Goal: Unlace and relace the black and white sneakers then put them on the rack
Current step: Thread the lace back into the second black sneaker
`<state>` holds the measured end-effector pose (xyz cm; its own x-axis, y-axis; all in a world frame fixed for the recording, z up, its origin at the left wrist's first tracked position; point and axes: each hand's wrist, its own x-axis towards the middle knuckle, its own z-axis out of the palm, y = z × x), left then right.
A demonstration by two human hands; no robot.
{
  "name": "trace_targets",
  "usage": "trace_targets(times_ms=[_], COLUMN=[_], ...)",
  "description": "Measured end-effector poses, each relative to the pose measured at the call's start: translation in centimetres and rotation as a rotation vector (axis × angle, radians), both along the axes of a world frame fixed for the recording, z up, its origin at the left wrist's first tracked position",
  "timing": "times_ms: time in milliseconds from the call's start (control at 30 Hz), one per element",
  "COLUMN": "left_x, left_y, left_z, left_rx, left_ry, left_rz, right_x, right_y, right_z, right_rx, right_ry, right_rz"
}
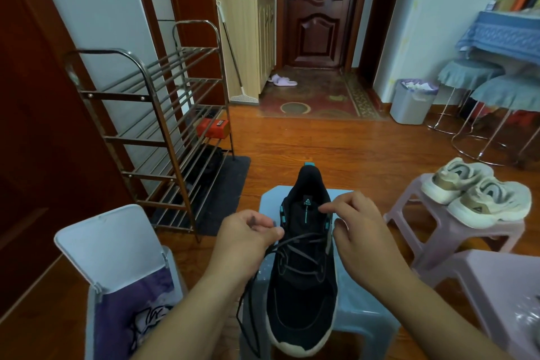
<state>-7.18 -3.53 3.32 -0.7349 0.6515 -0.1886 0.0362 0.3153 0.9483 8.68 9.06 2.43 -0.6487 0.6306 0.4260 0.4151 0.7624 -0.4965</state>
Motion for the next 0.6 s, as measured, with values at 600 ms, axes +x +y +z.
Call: trace_targets(times_ms=[600], left_x=[0.0], left_y=[1.4], left_z=[-0.8], left_rx=[-0.042], left_ry=[0.017], left_rz=[-0.010], right_x=[-2.9], right_y=[0.0], right_z=[-0.8], right_rx=[0.164], right_ry=[0.001], right_rz=[0.022])
